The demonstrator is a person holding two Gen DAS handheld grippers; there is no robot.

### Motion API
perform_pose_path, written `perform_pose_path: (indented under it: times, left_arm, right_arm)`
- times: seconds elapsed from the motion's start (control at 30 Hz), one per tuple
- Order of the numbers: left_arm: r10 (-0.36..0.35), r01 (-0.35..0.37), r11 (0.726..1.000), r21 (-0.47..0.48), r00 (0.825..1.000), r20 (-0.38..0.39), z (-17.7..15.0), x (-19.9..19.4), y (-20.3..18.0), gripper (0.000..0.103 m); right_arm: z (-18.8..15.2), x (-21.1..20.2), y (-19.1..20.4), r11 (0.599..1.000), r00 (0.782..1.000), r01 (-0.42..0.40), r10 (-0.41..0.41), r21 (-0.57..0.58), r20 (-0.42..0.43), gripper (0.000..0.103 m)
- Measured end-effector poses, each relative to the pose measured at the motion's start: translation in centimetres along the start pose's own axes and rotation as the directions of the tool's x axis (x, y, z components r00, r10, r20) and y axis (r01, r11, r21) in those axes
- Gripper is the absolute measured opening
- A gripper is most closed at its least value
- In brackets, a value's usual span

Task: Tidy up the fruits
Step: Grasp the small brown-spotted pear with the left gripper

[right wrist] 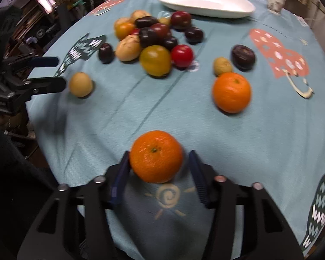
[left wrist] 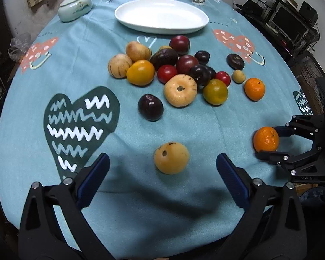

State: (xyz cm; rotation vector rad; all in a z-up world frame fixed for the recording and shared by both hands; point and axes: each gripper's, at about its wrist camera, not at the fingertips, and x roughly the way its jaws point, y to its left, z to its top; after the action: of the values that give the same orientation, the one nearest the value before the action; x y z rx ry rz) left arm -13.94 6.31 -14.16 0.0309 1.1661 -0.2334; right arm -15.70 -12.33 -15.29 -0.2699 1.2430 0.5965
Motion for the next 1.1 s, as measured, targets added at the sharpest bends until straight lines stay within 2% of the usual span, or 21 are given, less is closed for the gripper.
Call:
perform_pose_path:
  times: [0.4, 0.43, 0.5, 0.53, 0.57, 0.63, 0.73, 0.9, 1.1]
  left_arm:
    - [-0.015, 0.011, 0.999, -0.043, 0.997, -0.076, 0.6, 3.1, -0.1, 0.097]
    - [-0.017, 0.014, 0.999, -0.047, 0.997, -0.075, 0.6, 3.2, 0.0, 0.094]
    - [-0.022, 0.017, 0.998, -0.06, 0.996, -0.081, 0.7, 3.3, 0.3, 0.077]
    - [-0.023, 0.016, 0.997, -0.073, 0.995, -0.096, 0.7, 3.6, 0.6, 0.073]
    - [-0.025, 0.017, 0.997, -0.08, 0.994, -0.108, 0.6, 3.8, 0.8, 0.062]
    - [-0.047, 0.036, 0.995, -0.09, 0.992, -0.114, 0.5, 3.8, 1.1, 0.059]
    - [-0.08, 0.072, 0.994, -0.077, 0.992, -0.102, 0.4, 3.5, 0.8, 0.039]
    - [-0.075, 0.068, 0.996, -0.059, 0.99, -0.12, 0.9, 3.5, 0.2, 0.04]
    - [-0.1, 0.097, 0.995, -0.034, 0.991, -0.086, 2.8, 2.3, -0.1, 0.04]
  right_arm:
    - [0.9, -0.7, -0.2, 0.998, 0.999, -0.043, 0.042, 0.036, 0.019, 0.046]
    - [0.9, -0.8, -0.3, 0.999, 0.999, -0.042, 0.041, 0.036, 0.022, 0.046]
    - [0.8, -1.0, -0.3, 0.998, 0.999, -0.048, 0.047, 0.039, 0.022, 0.046]
    - [0.8, -0.9, -0.4, 0.998, 0.999, -0.048, 0.047, 0.042, 0.019, 0.046]
    - [0.8, -0.9, -0.4, 0.998, 0.999, -0.049, 0.048, 0.045, 0.017, 0.046]
    - [0.8, -0.7, -0.4, 0.998, 0.999, -0.048, 0.048, 0.05, 0.016, 0.046]
    - [0.8, -0.6, -0.3, 0.998, 0.999, -0.046, 0.046, 0.05, 0.017, 0.046]
    - [1.0, -0.5, -0.4, 0.998, 0.999, -0.044, 0.043, 0.05, 0.013, 0.046]
    - [1.1, -0.5, -0.9, 0.997, 0.999, -0.043, 0.042, 0.071, 0.005, 0.046]
